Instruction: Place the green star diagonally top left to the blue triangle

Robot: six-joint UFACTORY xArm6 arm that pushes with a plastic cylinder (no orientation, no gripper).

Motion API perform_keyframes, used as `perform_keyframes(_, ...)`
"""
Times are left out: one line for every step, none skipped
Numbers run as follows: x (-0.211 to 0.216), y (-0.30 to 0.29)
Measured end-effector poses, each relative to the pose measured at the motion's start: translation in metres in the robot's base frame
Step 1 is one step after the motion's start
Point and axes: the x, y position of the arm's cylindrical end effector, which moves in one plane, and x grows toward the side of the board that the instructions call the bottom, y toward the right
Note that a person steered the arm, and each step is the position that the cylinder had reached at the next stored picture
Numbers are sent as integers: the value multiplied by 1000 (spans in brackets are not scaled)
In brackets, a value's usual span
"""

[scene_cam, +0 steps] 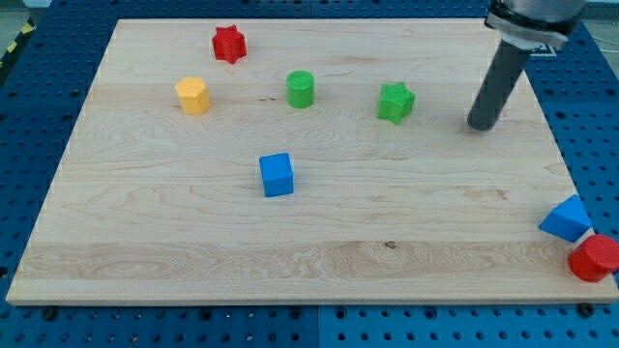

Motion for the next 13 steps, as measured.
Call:
perform_keyframes(-38, -25)
perform_keyframes(-78, -92)
perform_keyframes(-74, -136)
perform_keyframes(-42, -133)
perform_keyframes(-36, -108)
perform_keyframes(-36, -102)
perform_keyframes(-36, -102)
perform_keyframes(-32, -102)
perform_keyframes(-8, -101)
perform_keyframes(2, -105)
perform_keyframes(4, -107)
perform_keyframes(27, -88)
perform_keyframes(29, -66)
